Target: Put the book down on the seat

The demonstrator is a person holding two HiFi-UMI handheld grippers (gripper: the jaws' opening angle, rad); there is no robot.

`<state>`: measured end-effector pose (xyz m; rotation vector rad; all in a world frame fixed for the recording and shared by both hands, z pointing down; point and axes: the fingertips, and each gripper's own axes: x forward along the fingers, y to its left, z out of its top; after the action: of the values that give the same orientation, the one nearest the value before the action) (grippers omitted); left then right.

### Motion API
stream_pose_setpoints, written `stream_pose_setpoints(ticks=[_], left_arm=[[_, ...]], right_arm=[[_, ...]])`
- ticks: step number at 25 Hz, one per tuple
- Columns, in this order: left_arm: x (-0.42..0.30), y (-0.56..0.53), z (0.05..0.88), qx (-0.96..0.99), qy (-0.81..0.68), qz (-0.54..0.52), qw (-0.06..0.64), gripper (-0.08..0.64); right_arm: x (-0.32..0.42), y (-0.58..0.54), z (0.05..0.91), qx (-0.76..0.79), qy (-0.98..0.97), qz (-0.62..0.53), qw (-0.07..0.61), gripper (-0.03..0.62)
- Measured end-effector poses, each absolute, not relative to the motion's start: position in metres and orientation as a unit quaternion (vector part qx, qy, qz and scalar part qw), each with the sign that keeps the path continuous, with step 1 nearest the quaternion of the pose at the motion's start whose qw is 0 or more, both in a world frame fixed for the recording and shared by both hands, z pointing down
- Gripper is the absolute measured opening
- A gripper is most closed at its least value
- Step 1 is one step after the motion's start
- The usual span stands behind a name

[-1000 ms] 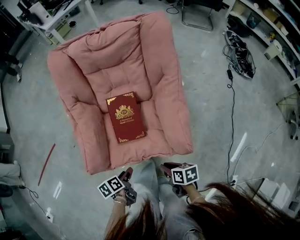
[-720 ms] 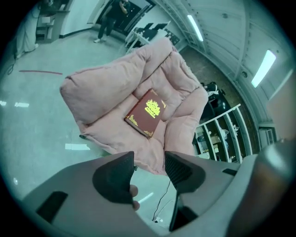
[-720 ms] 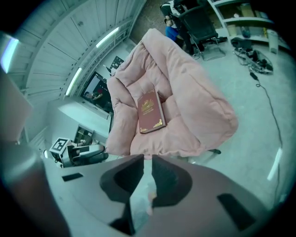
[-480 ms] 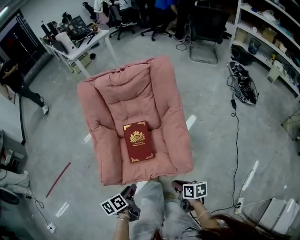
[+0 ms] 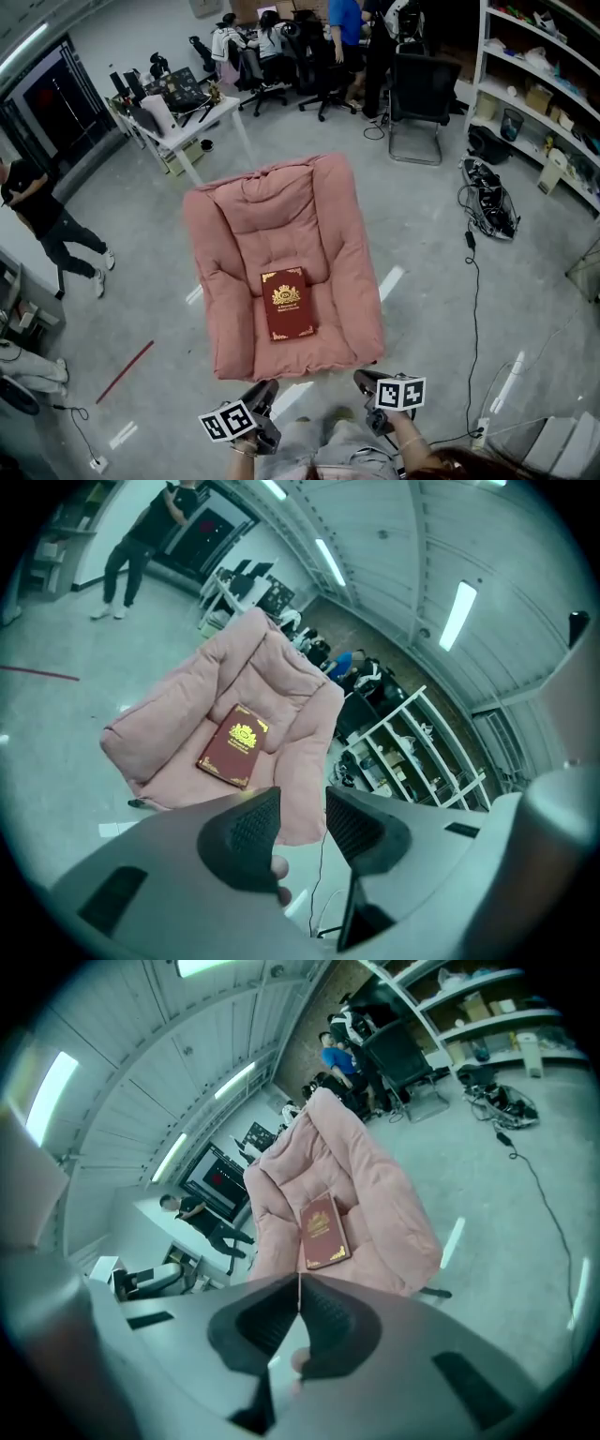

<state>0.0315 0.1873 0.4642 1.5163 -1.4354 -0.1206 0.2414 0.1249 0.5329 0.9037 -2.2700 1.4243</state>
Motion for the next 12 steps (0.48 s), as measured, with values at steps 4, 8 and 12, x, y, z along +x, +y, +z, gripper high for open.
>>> stream_pose_setpoints(ticks=[4, 8, 12], left_arm=[[0.025, 0.197, 0.437, 0.623, -0.614, -0.046, 0.483, 0.054], [0.018, 0.205, 0.408, 0.647, -0.616, -0.053, 0.446, 0.020], [0.014, 0.217, 0.373, 0.675, -0.609, -0.053, 0.414, 0.016]], right_arm=[[0.240, 0.115, 0.501, 0.331, -0.802, 0.484, 0.112, 0.017], [0.230, 0.115, 0.471, 0.335, -0.821, 0.454, 0.090, 0.017], [0.216, 0.122, 0.436, 0.336, -0.838, 0.423, 0.075, 0.017]])
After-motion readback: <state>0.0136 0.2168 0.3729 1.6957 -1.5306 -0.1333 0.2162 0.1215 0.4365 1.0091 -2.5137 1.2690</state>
